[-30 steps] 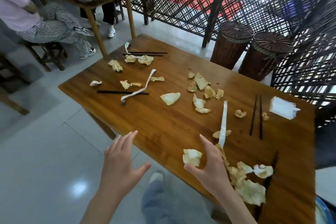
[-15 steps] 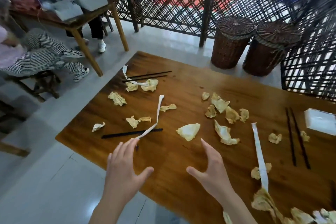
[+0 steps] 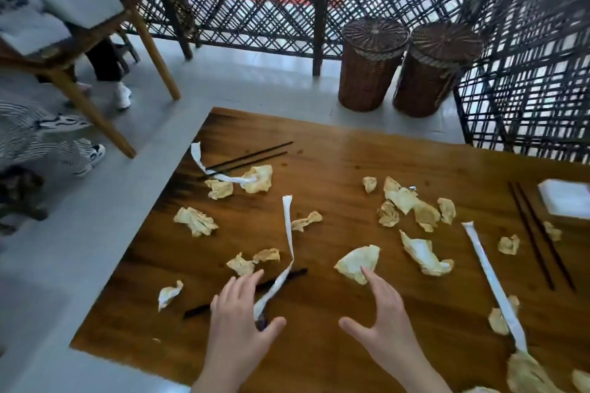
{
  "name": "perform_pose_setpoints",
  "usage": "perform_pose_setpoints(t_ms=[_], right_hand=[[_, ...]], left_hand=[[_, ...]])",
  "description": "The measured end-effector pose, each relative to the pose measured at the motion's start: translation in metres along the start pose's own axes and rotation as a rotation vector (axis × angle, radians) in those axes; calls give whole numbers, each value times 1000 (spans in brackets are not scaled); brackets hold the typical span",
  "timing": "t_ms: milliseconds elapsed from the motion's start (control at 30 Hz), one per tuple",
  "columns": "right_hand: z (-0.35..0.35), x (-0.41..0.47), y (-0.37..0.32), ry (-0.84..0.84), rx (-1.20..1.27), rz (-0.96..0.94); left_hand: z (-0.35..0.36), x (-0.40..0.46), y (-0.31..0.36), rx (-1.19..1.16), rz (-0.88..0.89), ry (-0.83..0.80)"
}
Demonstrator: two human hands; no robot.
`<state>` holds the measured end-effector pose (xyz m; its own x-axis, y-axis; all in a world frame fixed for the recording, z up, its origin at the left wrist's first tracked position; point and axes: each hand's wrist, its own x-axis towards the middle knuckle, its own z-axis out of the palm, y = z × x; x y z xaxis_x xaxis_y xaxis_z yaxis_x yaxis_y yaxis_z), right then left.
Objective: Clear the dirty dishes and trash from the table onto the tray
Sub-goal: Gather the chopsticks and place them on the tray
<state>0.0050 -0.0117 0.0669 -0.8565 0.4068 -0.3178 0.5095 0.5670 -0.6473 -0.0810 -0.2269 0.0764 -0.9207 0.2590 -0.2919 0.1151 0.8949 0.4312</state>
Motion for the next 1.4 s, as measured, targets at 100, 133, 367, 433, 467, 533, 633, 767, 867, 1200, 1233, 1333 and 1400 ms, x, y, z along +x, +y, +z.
perform_pose_setpoints(t_ms=[100, 133, 367, 433, 467, 533, 633, 767, 867, 1200, 1233, 1333, 1400], right_hand=[[28, 8, -26, 79, 12, 72], [36, 11, -33, 108, 16, 98], [79, 25, -56, 207, -37, 218], [89, 28, -59, 232, -56, 233], [95, 30, -60, 239, -64, 244], [102, 32, -61, 240, -79, 258], [112, 32, -60, 265, -81, 276], [115, 30, -58, 272, -90, 284], [117, 27, -57, 280, -75, 297], [117, 15, -48, 248, -30, 342], [118, 15, -47, 244, -28, 344], [120, 16, -48, 228, -26, 354], [122, 15, -48, 216, -25, 360]], left_hand=[[-15, 41, -21, 69, 88, -29], [-20, 55, -25, 91, 115, -29], [-36, 116, -48, 192, 315, -70], [-30, 122, -56, 208, 347, -106], [-25, 126, -61, 226, 364, -131], [-14, 129, -67, 275, 394, -170], [2, 128, -68, 366, 445, -231], [20, 131, -65, 592, 446, -368], [30, 133, -65, 720, 424, -399], [43, 131, -72, 766, 435, -452], [42, 131, -73, 743, 431, -459], [38, 133, -76, 675, 395, -459], [36, 134, -77, 652, 379, -465]])
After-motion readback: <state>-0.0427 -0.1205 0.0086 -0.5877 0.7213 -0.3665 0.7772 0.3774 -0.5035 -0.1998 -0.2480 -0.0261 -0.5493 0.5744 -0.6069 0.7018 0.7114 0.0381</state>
